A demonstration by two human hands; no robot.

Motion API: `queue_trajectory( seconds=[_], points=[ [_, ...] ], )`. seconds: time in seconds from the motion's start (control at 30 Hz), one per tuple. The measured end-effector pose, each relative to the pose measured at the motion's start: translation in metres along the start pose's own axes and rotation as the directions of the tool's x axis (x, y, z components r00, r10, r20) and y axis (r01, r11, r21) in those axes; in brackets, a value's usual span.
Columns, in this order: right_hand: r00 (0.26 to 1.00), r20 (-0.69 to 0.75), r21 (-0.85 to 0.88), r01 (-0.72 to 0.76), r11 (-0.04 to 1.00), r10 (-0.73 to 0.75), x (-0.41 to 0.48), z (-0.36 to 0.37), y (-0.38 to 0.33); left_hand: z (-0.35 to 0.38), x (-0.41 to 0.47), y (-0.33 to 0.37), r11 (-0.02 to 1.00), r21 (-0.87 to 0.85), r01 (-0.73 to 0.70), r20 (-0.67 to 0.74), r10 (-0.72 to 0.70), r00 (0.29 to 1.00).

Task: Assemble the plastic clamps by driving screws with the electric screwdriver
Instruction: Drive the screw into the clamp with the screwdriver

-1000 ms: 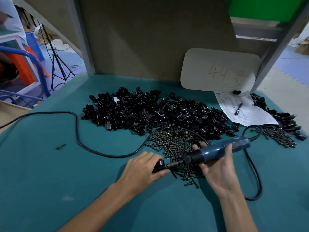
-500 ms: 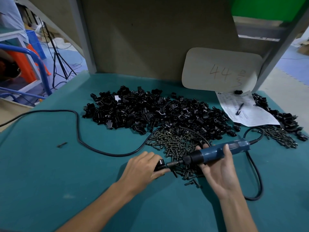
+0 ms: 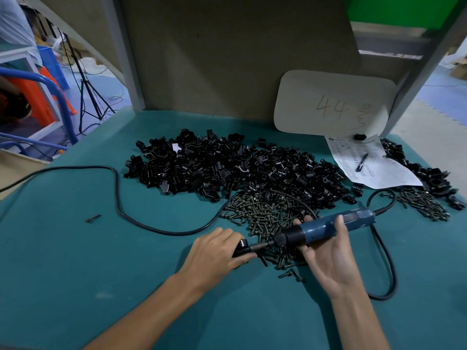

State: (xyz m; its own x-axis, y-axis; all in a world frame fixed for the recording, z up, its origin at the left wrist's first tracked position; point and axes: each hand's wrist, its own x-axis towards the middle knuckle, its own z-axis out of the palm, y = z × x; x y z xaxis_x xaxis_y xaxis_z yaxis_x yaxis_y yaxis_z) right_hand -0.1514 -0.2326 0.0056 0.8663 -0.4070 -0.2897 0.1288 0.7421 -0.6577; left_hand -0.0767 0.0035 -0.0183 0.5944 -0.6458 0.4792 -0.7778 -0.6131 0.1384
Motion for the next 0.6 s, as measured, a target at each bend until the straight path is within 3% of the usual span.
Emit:
queue_trajectory(
  seconds=[0.6],
  points=[
    [0.999, -0.026, -0.075, 0.022, 0.997, -0.024, -0.0002, -0.0002, 0.0021, -0.0018, -0.0007, 0.0011, 0.998, -0.058, 0.028, 0.093, -0.022, 0.995]
  ],
)
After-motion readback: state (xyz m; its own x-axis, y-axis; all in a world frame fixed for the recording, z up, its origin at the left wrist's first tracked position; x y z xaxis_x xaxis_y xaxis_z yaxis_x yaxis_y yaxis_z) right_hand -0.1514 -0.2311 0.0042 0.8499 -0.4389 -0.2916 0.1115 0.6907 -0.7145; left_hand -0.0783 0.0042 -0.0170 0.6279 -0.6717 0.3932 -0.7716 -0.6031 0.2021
